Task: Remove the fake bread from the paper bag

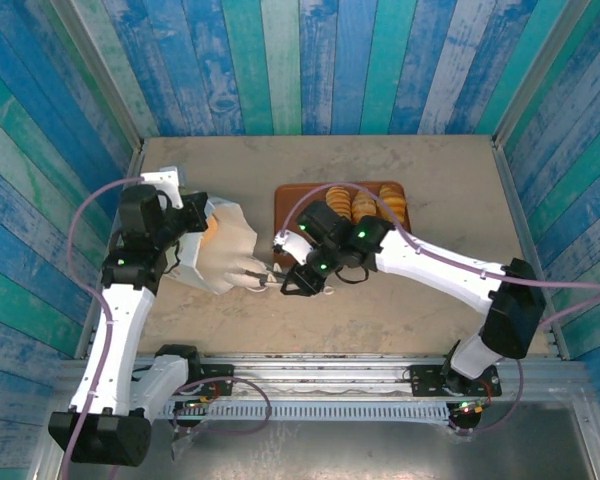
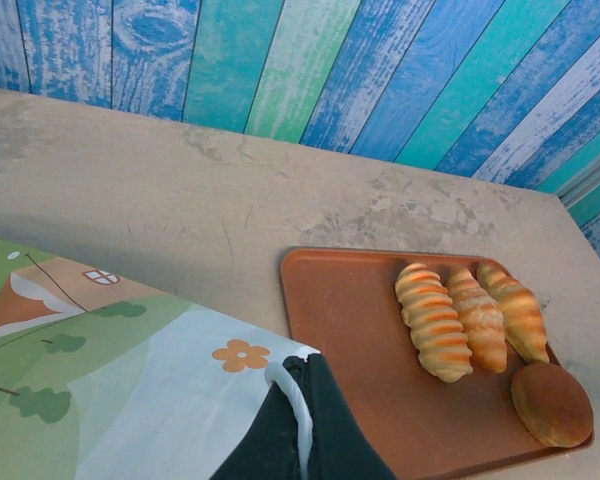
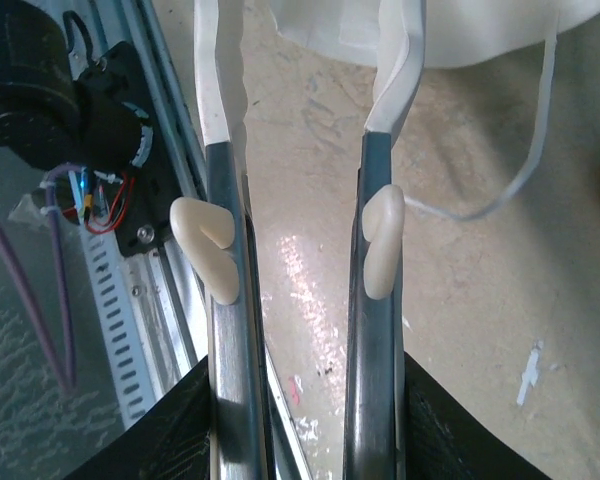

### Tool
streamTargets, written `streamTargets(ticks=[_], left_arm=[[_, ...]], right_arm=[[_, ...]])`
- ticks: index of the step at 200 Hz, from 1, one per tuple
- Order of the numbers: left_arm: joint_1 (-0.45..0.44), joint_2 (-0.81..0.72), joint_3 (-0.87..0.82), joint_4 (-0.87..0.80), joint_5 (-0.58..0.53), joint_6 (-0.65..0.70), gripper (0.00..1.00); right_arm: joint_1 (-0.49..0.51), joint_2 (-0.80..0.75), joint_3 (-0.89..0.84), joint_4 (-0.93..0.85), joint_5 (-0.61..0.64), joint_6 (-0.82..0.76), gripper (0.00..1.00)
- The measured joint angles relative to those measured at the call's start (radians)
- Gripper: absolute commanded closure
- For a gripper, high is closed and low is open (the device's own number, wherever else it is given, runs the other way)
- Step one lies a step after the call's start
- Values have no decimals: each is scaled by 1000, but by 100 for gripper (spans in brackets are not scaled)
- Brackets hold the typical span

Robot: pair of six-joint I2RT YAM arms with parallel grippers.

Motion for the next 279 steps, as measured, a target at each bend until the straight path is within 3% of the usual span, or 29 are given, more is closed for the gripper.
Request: streamTargets(ticks=[64, 114, 206, 279], left_arm=[[0, -22, 3, -48, -14, 1, 100], [0, -74, 3, -67, -61, -10, 100], [0, -92, -13, -61, -80, -58, 100], [0, -72, -22, 17, 14, -124, 100]], right_arm=[[102, 118, 114, 51, 126, 24, 58], [179, 170, 135, 71, 312, 72, 57], [194, 328, 291, 63, 480, 155, 55], [98, 404, 318, 114, 375, 310, 54]])
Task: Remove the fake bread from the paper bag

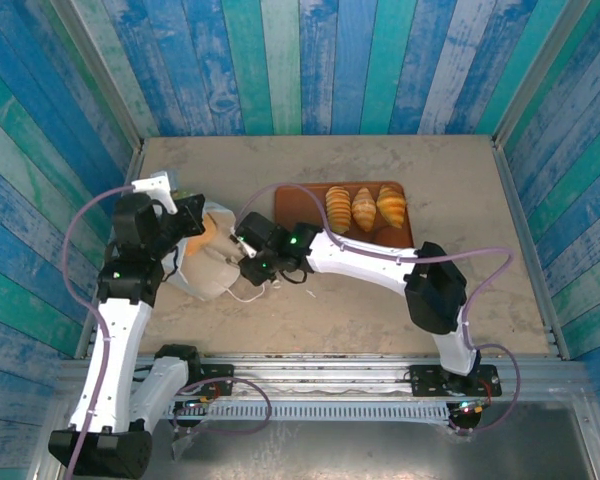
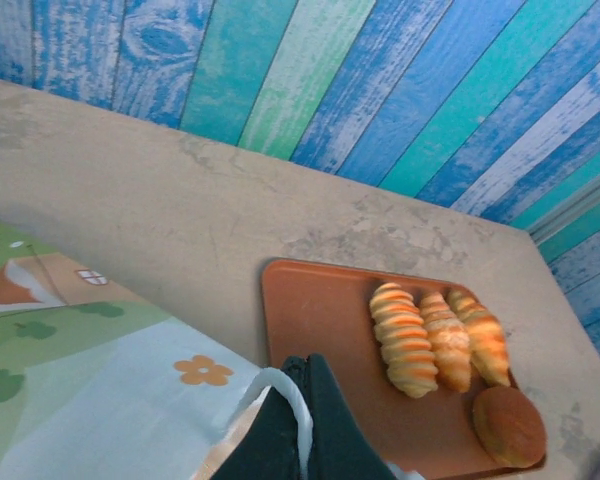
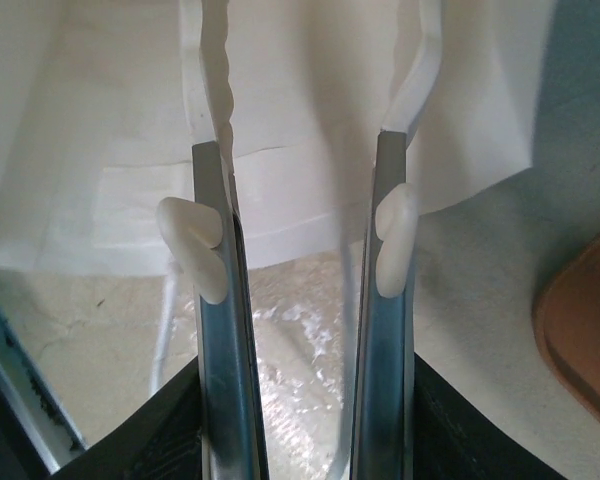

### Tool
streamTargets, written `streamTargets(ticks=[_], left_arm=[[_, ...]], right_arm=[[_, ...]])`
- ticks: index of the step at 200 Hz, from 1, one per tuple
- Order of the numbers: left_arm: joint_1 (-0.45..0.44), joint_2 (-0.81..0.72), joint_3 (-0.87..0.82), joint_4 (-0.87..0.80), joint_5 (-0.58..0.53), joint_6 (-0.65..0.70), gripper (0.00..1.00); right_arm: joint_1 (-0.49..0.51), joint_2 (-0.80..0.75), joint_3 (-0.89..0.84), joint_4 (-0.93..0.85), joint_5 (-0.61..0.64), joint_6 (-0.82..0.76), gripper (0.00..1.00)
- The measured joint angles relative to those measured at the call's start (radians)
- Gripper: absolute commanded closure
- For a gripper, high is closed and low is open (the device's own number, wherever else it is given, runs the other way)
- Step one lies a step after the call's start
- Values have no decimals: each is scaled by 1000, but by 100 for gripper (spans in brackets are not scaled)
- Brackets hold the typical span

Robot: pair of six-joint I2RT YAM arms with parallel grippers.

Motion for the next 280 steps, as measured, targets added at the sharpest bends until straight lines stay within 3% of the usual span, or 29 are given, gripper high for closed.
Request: streamTargets(ticks=[51, 107, 252, 280], left_arm=[[0, 66, -13, 51, 86, -46, 100], [0, 109, -21, 76, 133, -47, 100], [0, 119, -21, 102, 148, -45, 100], [0, 119, -21, 102, 151, -45, 100]], right_arm=[[-71, 92, 33, 49, -115, 106, 53], [-78, 163, 101, 89, -201, 159, 52], [-68, 291, 265, 101, -146, 266, 50], [-68, 309, 276, 106, -154, 277, 54]])
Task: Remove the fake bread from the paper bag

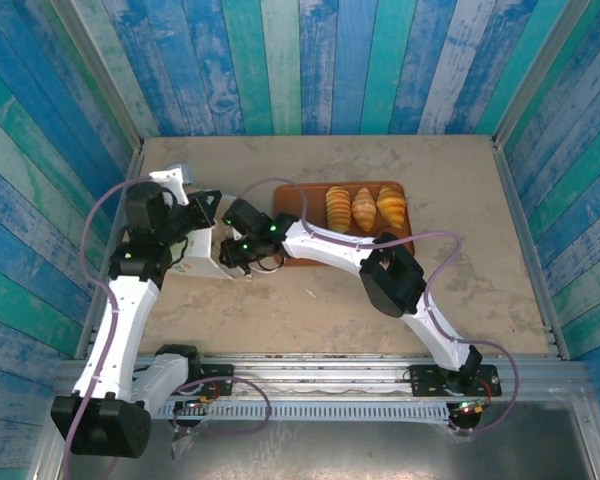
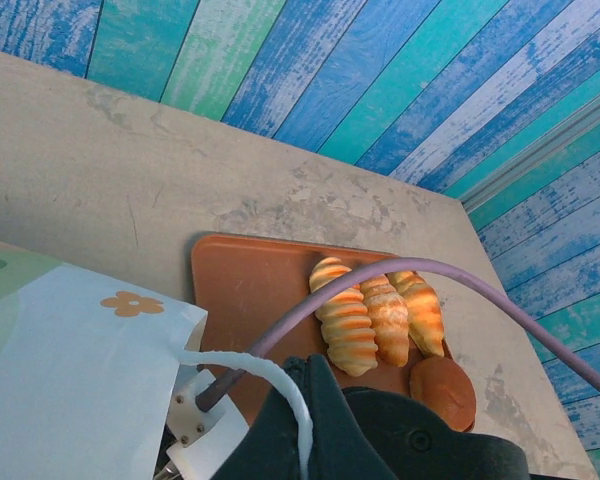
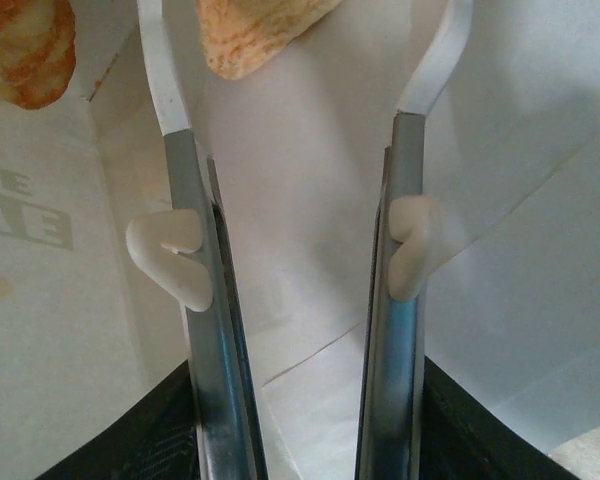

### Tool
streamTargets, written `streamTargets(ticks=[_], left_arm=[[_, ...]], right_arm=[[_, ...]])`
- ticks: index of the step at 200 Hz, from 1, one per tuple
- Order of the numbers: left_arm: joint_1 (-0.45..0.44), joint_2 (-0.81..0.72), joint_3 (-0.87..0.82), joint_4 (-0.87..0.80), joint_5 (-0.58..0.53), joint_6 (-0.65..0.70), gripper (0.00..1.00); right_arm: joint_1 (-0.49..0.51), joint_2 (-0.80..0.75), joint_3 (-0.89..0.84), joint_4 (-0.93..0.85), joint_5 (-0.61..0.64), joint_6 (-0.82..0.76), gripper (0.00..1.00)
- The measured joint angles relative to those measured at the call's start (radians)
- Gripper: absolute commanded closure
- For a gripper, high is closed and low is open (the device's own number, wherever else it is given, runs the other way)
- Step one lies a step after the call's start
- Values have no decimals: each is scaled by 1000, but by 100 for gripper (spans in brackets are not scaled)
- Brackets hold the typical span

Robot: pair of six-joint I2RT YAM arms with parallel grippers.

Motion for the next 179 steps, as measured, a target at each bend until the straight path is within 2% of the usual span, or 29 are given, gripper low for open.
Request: streamTargets(ticks=[27, 51, 105, 179], left_arm=[[0, 0, 0, 0, -1, 1, 100], [0, -1, 0, -2, -13, 11, 100], [0, -1, 0, -12, -50, 24, 100], [0, -1, 0, -12, -49, 23, 100]], right_arm=[[-2, 11, 1, 14, -24, -3, 62], [-5, 2, -18, 48, -37, -16, 63], [-9, -107, -178, 131, -92, -60, 65], [-21, -141, -179, 115, -61, -40, 56]])
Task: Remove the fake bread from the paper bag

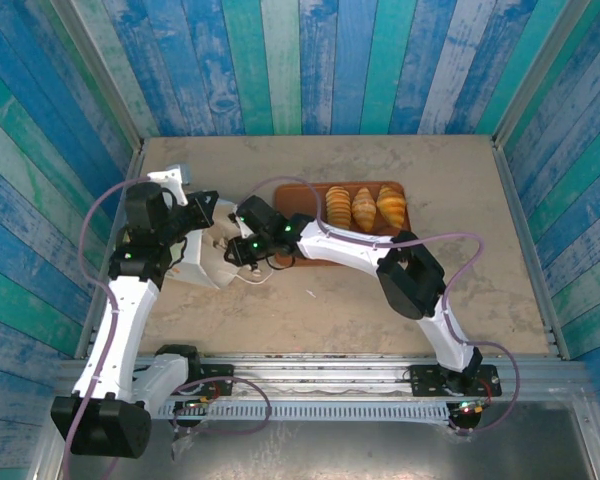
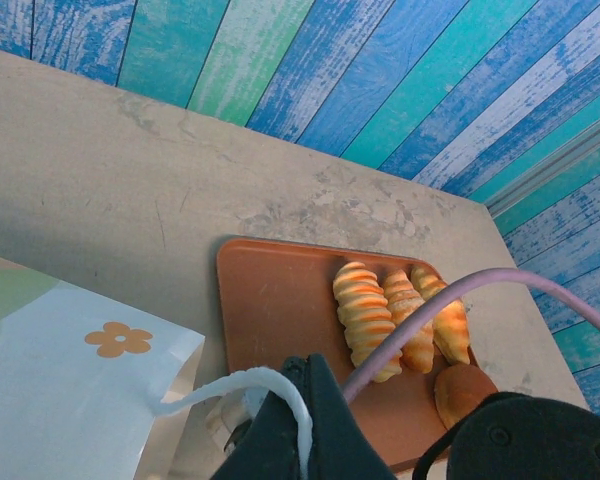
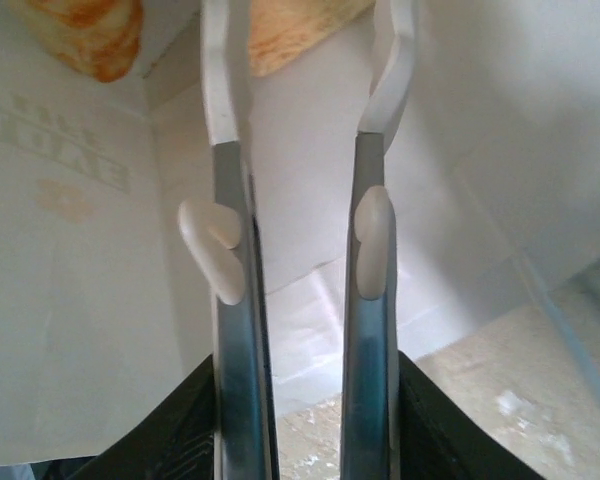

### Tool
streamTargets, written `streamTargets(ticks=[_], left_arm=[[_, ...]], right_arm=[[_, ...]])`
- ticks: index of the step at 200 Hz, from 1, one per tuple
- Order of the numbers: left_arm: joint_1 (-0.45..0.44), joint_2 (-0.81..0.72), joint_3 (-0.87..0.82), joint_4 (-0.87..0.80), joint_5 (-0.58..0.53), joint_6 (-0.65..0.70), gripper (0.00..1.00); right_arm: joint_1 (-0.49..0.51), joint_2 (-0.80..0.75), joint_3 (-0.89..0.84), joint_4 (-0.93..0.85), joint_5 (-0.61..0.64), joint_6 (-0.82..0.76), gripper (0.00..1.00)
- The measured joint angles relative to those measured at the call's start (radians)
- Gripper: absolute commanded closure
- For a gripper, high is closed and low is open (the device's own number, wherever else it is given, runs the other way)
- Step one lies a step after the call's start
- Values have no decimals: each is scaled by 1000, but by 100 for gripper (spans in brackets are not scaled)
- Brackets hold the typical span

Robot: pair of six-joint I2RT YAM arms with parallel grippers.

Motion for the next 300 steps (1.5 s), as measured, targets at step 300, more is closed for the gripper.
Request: streamTargets(ticks=[300], left_arm=[[0, 0, 0, -20, 23, 24, 100]], right_arm=[[-18, 160, 119, 78, -138, 41, 80]])
